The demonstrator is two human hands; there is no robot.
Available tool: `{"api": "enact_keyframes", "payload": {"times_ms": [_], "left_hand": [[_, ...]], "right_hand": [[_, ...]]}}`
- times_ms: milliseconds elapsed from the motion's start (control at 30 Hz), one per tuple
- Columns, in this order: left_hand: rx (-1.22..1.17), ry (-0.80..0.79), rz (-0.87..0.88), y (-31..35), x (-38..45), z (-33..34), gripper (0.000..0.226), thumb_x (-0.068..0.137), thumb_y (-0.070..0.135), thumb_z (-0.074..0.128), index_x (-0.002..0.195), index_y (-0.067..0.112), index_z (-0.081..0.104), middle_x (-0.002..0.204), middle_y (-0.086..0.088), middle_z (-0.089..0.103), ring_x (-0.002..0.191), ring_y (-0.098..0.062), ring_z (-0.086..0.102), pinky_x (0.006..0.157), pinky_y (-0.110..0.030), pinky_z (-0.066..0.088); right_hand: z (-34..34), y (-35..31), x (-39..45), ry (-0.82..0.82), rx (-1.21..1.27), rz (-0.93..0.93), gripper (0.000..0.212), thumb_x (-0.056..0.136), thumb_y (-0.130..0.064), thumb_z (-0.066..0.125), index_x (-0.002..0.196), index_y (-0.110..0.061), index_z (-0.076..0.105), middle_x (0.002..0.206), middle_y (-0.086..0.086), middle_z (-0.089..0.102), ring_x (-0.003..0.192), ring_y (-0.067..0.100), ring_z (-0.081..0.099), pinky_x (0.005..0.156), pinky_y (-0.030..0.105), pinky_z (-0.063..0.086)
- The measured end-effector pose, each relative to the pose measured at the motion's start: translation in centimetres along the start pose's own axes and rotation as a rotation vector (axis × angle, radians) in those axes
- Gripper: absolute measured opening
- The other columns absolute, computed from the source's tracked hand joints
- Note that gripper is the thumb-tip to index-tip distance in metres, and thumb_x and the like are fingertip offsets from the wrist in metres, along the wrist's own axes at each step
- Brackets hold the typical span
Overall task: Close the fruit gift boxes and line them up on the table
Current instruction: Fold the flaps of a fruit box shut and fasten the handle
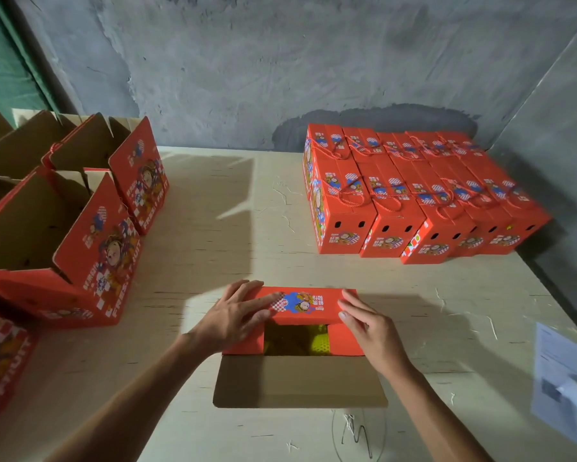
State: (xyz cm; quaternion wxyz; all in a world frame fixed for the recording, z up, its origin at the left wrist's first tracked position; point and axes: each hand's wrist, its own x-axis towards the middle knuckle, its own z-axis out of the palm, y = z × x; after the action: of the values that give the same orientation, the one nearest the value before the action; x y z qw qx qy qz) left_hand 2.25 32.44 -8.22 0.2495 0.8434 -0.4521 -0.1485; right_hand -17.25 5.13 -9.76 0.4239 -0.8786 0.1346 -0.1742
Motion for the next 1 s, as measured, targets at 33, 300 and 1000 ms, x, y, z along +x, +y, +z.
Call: {"api": "enact_keyframes", "payload": {"times_ms": [33, 300, 1000], "left_hand": [[-0.008, 0.011, -0.003, 0.1, 0.0, 0.1, 0.050, 0.100, 0.064, 0.035, 0.149, 0.056, 0.038, 0.159, 0.003, 0.032, 0.146, -0.020, 0.021, 0.120, -0.045, 0.033], [-0.056, 0.098, -0.011, -0.2, 0.3, 1.0, 0.048, 0.098, 0.056, 0.055, 0.144, 0.042, 0.054, 0.147, 0.002, 0.043, 0.138, -0.013, 0.028, 0.113, -0.036, 0.038], [0.145, 0.444, -0.821, 3.7, -5.1, 1.6, 0.073, 0.090, 0.071, 0.053, 0.141, 0.019, 0.047, 0.133, -0.010, 0.056, 0.123, -0.033, 0.047, 0.103, -0.044, 0.030]], "right_hand": [[0.1, 0.2, 0.0, -0.008, 0.007, 0.001, 0.034, 0.100, -0.021, 0.067, 0.133, -0.016, 0.069, 0.151, -0.014, 0.052, 0.142, 0.004, 0.045, 0.116, 0.023, 0.039], [0.3, 1.1, 0.3, -0.034, -0.011, 0.177, 0.062, 0.095, -0.051, 0.062, 0.152, -0.033, 0.044, 0.162, -0.018, 0.033, 0.146, -0.005, 0.033, 0.115, 0.022, 0.037], [6.5, -7.5, 0.2, 0.079, 0.982, 0.829, 0.054, 0.101, -0.061, 0.044, 0.135, -0.023, 0.064, 0.119, 0.000, 0.075, 0.101, 0.018, 0.071, 0.092, 0.039, 0.053]]}}
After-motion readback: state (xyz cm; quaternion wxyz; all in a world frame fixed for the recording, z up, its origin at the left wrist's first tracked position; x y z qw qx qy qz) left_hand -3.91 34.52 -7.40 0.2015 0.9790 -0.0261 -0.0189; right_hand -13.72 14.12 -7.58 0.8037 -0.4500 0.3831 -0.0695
